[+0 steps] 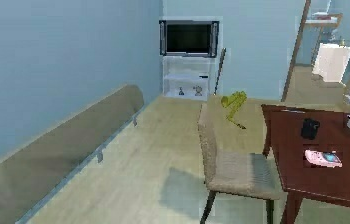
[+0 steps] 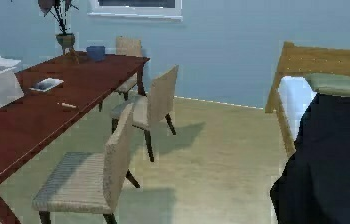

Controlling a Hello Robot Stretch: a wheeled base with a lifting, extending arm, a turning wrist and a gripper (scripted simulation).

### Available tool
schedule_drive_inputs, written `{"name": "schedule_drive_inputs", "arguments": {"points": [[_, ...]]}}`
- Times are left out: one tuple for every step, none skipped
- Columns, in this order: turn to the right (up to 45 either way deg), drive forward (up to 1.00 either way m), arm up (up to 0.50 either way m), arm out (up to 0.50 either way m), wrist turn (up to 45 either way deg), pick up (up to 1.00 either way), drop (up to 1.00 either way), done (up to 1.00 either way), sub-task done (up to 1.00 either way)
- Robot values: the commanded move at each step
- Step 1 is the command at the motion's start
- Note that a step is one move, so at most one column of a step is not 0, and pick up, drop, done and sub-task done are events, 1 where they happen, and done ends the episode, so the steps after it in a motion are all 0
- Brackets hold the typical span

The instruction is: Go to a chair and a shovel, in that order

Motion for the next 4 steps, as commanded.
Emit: {"name": "schedule_drive_inputs", "arguments": {"points": [[0.0,0.45,0.0,0.0,0.0,0.0,0.0,0.0,0.0],[-27.0,0.0,0.0,0.0,0.0,0.0,0.0,0.0,0.0],[0.0,0.65,0.0,0.0,0.0,0.0,0.0,0.0,0.0],[39.0,0.0,0.0,0.0,0.0,0.0,0.0,0.0,0.0]]}}
